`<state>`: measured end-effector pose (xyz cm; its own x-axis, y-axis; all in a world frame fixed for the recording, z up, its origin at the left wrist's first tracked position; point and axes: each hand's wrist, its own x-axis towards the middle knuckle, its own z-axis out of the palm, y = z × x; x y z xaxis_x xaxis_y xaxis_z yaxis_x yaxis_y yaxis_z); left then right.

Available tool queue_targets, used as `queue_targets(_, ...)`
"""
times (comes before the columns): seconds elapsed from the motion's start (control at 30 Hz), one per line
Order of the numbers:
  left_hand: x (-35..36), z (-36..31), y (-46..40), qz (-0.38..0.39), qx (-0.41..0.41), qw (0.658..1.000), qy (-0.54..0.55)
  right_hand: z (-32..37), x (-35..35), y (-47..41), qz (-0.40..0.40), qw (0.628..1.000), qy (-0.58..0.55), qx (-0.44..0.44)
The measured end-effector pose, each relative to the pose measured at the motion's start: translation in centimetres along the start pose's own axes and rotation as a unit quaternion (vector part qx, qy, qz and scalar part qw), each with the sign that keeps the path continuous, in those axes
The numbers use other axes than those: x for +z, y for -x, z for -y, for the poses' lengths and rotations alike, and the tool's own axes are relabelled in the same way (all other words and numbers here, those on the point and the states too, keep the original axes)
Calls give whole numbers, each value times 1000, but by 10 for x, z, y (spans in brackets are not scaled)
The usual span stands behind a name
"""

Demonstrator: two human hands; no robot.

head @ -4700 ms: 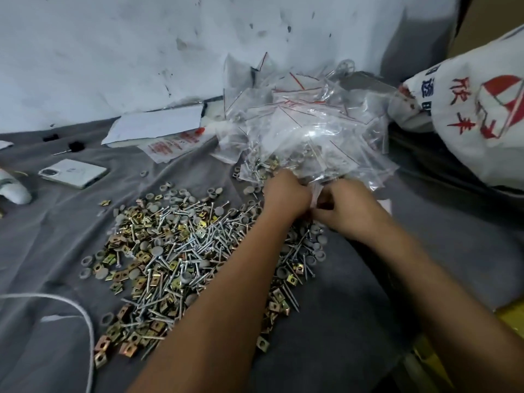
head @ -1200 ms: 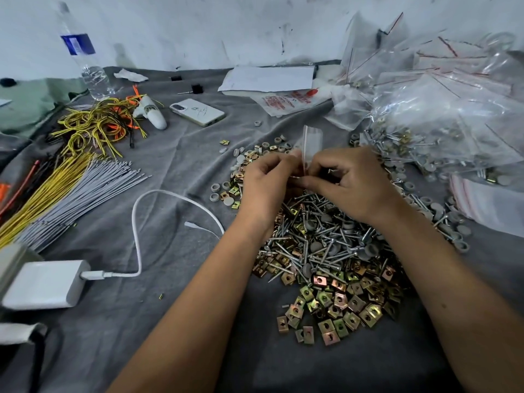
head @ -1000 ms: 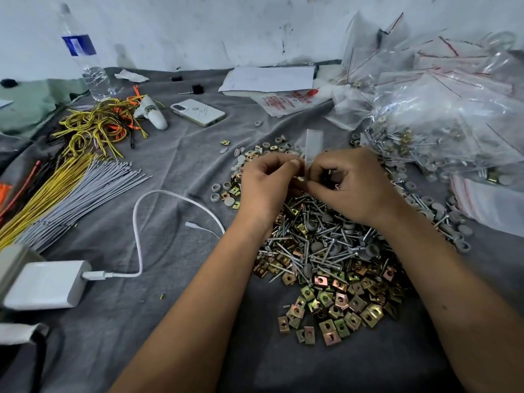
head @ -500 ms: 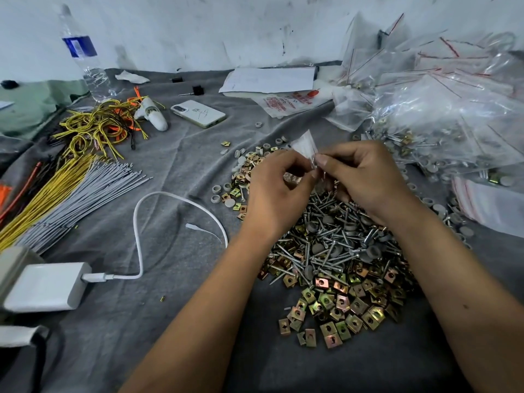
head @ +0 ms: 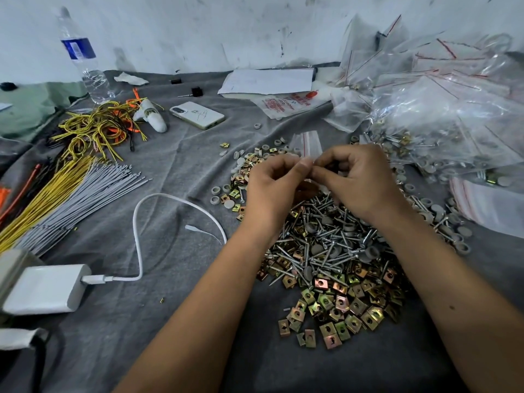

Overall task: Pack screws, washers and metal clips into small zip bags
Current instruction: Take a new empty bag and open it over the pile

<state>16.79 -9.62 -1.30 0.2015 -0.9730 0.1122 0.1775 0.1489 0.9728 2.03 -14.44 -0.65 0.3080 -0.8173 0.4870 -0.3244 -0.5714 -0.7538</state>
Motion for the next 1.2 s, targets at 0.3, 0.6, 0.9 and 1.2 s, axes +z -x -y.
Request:
queue_targets(0.3,-8,2,-6,34,-32,997,66,-2,-1,0,48,995,-84,16)
queue_targets(0.6,-8,4,-8,11,28,999,-18,-6,1,-2,77,992,-87,41)
queue_targets(0.9,-7,3,-5,-9,89,978,-186,-6,-2,-5,71,996,-43,12)
queue_targets(1.2,2,5,0,-94,224,923,-298,-1,-7,-3,39,997,29,-54)
